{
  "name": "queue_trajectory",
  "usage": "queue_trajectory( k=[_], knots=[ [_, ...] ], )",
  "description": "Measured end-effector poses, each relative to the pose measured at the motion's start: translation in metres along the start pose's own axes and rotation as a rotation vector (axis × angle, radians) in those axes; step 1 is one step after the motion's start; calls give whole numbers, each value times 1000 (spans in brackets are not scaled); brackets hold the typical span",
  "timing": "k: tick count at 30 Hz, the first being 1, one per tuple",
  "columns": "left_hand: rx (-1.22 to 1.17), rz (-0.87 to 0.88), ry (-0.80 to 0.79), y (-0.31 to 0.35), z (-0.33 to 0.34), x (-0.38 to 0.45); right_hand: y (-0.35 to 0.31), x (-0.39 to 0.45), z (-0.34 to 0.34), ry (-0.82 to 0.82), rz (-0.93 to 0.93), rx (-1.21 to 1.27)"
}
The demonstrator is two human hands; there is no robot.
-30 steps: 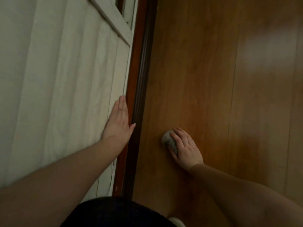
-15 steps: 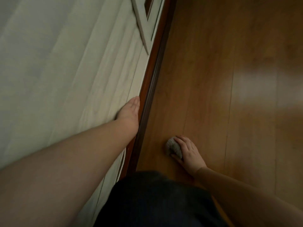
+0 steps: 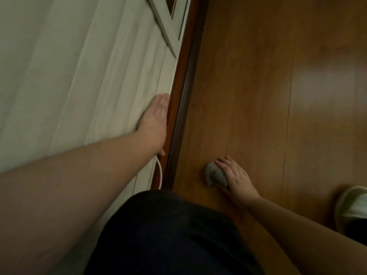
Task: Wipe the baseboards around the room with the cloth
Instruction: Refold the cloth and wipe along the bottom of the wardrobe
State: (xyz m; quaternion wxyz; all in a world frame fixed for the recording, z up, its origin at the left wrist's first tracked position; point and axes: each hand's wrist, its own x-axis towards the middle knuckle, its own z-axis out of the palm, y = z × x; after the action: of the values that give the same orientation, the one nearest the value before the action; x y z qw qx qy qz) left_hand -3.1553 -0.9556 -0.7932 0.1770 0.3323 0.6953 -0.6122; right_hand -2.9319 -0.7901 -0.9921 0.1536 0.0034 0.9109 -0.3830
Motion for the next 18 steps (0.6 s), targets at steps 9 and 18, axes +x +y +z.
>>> queue_trajectory(
  k=[9, 18],
  knots=[
    [-43, 92, -59, -6, -11, 23, -51, 29, 20, 178, 38, 74],
    [-62, 125, -19, -8, -12, 21, -98, 51, 56, 100, -9, 218]
  ],
)
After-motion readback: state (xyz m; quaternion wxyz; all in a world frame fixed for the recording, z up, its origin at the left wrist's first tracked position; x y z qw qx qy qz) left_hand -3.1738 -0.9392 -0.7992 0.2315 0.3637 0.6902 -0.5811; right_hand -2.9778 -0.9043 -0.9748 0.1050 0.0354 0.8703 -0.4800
